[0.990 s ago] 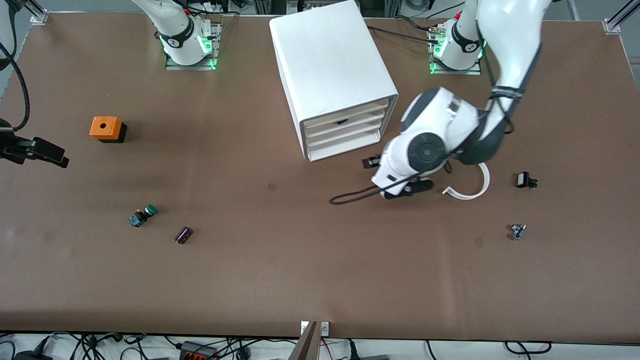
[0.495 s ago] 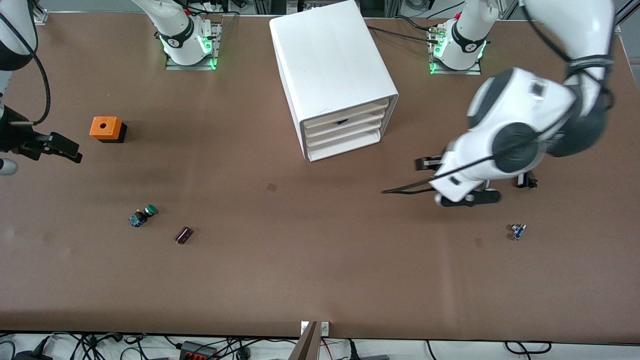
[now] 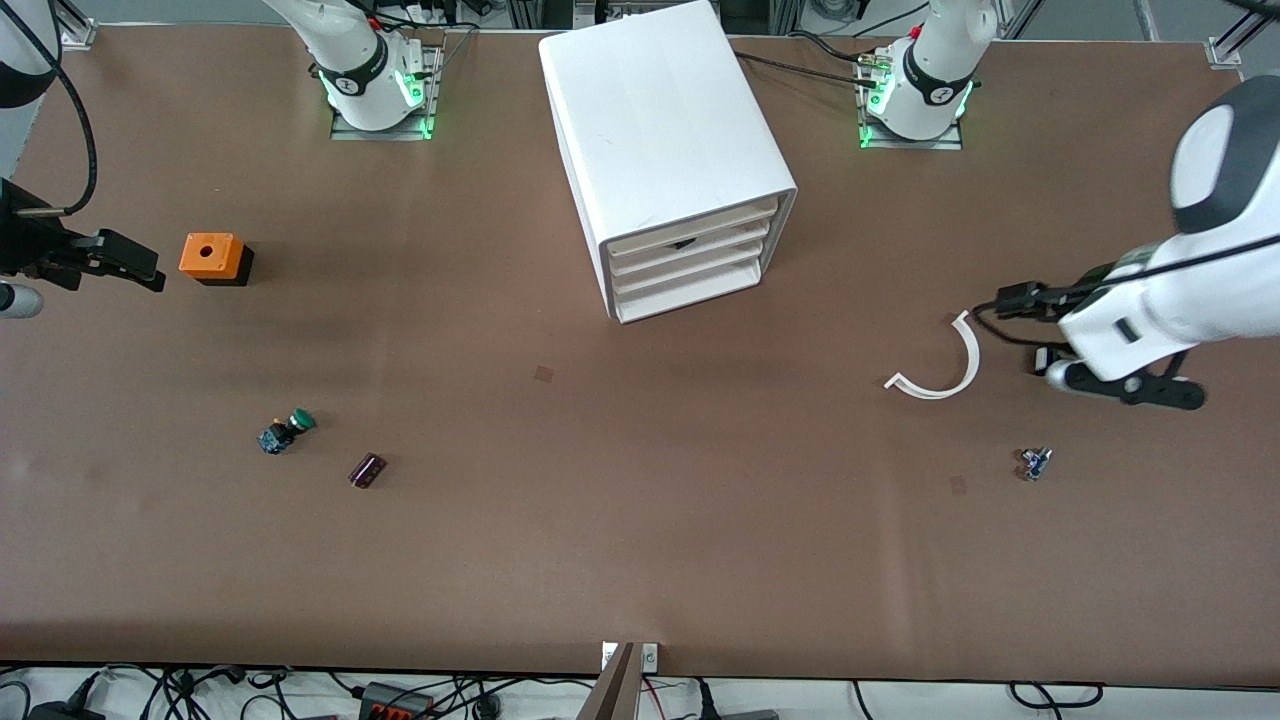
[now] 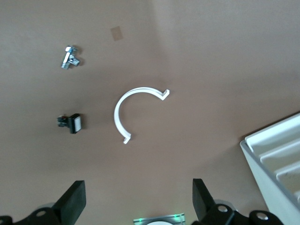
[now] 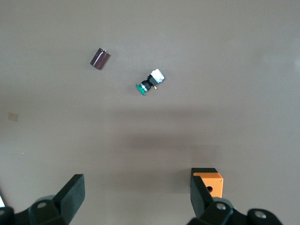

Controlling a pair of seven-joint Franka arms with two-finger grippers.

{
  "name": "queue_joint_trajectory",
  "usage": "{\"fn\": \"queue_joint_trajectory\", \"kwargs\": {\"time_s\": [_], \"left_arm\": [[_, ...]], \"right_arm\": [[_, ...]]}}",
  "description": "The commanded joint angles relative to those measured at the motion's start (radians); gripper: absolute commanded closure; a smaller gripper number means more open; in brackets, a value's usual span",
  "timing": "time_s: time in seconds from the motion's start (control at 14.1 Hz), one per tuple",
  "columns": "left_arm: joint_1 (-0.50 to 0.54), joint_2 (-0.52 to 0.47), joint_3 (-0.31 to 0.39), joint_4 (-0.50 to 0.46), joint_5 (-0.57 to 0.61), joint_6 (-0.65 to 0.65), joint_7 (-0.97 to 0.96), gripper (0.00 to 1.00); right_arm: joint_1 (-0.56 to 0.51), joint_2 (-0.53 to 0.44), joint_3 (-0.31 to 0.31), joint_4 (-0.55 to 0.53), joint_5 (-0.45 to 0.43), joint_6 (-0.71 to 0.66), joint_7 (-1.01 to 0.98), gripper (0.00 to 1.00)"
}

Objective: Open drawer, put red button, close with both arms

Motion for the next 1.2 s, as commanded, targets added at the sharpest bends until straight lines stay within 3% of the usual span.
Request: {"fn": "queue_joint_trajectory", "kwargs": {"time_s": [0.0,0.07,0.21,0.35,0.49,0.78,1.13], "left_arm": [[-0.058,-0.244,0.159,-0.299,-0.077,0.199,0.113,0.0],[-0.086,-0.319,0.193,-0.387,-0.075,0.276,0.104,0.0],[-0.106,-0.376,0.215,-0.444,-0.053,0.364,0.107,0.0],[-0.135,-0.375,0.218,-0.444,0.043,0.372,0.104,0.0],[-0.117,-0.374,0.217,-0.443,0.042,0.365,0.112,0.0],[-0.054,-0.358,0.215,-0.438,-0.079,0.328,0.115,0.0],[-0.054,-0.354,0.209,-0.418,-0.075,0.296,0.118,0.0]], "right_arm": [[0.028,-0.014,0.01,-0.004,-0.007,-0.009,-0.005,0.0],[0.028,-0.014,0.01,0.006,0.002,-0.007,0.0,0.0],[0.028,-0.016,0.007,0.018,0.002,-0.01,0.0,0.0],[0.028,-0.017,0.005,0.018,0.002,-0.009,0.001,0.0],[0.026,-0.017,0.005,0.018,0.002,-0.009,0.0,0.0],[0.02,-0.016,0.005,0.019,0.002,0.003,0.0,0.0],[0.018,-0.025,-0.001,0.016,0.005,0.0,0.003,0.0]]}}
